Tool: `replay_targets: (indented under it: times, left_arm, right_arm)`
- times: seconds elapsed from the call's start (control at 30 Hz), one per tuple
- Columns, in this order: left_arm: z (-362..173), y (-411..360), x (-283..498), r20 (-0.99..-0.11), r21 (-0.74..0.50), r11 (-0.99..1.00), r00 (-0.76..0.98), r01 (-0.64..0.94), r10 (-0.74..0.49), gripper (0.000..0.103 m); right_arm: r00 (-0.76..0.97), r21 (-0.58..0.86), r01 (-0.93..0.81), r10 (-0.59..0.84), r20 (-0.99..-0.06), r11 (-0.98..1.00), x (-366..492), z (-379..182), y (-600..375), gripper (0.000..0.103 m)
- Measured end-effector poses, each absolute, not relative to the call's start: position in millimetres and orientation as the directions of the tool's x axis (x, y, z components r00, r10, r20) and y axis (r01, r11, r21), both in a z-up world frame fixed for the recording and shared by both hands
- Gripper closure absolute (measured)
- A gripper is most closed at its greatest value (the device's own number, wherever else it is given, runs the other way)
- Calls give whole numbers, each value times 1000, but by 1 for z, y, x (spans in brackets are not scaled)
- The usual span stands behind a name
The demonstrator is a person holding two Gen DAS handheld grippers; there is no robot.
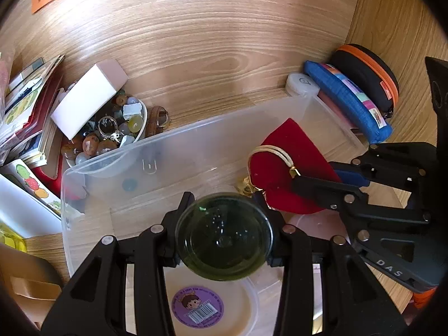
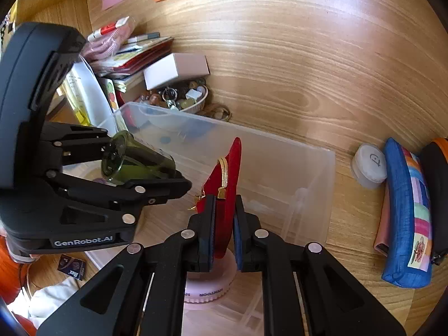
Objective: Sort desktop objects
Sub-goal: 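Carry the pump bottle with the left tool while the right tool carries the red pouch into the box, then open the left tool releasing the bottle while the right tool releases the red pouch in the box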
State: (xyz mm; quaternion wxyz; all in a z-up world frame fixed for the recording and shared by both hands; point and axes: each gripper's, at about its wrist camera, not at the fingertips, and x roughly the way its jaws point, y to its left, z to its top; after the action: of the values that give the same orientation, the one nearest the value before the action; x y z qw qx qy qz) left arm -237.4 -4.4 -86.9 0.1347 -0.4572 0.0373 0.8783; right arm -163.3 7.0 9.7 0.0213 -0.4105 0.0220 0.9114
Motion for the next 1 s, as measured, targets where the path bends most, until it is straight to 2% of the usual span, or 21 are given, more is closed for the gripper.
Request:
replay_targets:
  times: [0.37,0.43,0.63,0.8,1.0]
  left_arm:
    - [-85,-8,-234,-809,-38,-960,-555,-278,193,61]
    - [-85,-8,-233,-809,-34,-960,-556,-278,190,54]
    - [-85,-11,-231,-811,-26,-958,-554,-284,187,50]
    - [-82,-14,-227,-805,-14,-958,-565,-286,180,43]
    - [-71,-21,-221,-786,-10,-961,-592,-278,180,38]
  right_arm:
    - [-649,-2,-43,29,-760,-999,-166,5,3,93]
    - [-648,-7,-37,29,-761,-999,-166,5,2,91]
    - [-649,-50,-33,59,-759,-998,-163,4,-7,80]
    - [-666,-80,-49,92,-741,-996,-158,11,-12,61]
    - [-686,-88,-58,104,-720,-994,-154,20,-11,59]
